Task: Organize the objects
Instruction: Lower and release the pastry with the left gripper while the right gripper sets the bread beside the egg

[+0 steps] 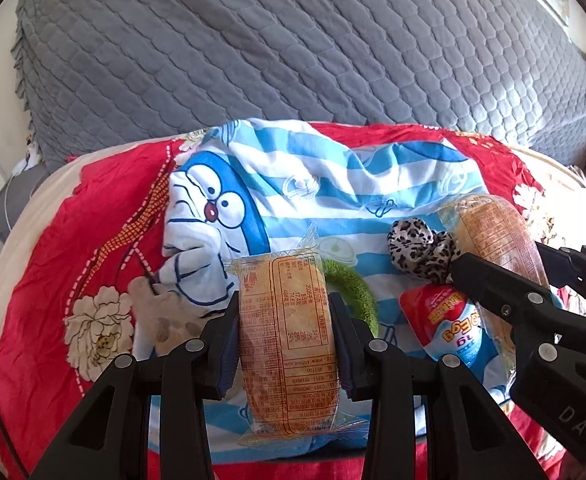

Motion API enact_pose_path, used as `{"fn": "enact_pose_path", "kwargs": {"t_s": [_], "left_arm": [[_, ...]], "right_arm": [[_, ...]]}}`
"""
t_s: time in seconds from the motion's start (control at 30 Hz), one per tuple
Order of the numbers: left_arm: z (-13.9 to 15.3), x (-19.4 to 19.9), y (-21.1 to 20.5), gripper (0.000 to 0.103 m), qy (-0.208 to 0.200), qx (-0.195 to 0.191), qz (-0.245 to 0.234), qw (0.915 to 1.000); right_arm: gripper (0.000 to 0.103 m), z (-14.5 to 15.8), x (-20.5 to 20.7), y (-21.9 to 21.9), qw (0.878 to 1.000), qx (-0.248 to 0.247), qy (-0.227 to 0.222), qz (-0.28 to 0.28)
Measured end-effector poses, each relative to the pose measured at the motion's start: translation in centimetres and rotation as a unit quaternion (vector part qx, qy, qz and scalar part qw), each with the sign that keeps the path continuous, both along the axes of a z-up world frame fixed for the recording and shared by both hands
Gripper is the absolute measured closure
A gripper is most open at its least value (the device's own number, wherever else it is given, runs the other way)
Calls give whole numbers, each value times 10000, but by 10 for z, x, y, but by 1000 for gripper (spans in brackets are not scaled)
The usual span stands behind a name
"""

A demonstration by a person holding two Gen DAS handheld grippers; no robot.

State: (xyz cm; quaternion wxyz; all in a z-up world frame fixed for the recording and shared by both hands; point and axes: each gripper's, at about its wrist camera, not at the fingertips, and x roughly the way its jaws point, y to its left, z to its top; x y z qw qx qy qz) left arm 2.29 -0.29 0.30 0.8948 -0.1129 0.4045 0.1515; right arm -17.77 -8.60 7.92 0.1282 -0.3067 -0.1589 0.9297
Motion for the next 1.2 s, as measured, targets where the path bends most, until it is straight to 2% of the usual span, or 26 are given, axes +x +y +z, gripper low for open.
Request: {"fn": "enact_pose_path", "kwargs": {"t_s": [0.6,1.2], "left_arm": [[-22,13,2,62,102,2,4,9999],[-31,19,0,62,149,22,-5,9999]], "right_arm": [[61,-16,-15,12,9999,25,-94,-42],[61,-23,-19,23,9998,-8,-148,-110]]}}
